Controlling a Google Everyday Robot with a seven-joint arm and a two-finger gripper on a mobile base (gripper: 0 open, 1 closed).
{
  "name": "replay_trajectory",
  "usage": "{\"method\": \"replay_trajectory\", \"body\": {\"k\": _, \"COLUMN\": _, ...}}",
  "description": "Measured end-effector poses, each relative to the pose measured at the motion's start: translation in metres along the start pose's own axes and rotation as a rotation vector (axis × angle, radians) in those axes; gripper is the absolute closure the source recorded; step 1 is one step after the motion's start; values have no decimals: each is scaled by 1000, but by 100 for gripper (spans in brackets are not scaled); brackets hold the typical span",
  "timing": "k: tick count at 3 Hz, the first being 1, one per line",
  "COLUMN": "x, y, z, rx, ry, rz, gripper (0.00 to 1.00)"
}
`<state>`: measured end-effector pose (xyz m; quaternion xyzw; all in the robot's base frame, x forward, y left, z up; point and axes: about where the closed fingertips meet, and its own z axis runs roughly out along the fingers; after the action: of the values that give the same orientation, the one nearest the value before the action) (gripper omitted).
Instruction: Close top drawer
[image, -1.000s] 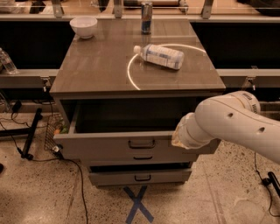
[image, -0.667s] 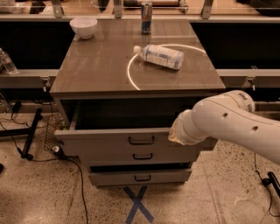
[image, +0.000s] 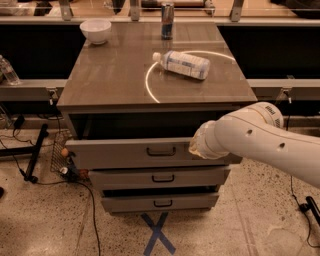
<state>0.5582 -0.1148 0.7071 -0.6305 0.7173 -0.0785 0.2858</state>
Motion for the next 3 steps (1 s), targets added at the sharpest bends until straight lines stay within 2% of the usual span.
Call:
{"method": "replay_trajectory", "body": {"k": 1, "x": -15, "y": -23, "z": 18, "rx": 71, "ry": -37, "rz": 10, "gripper": 100}}
{"method": "replay_trajectory", "body": {"k": 3, "x": -36, "y": -49, "z": 43, "rx": 133, "ry": -89, "rz": 19, "gripper": 100}}
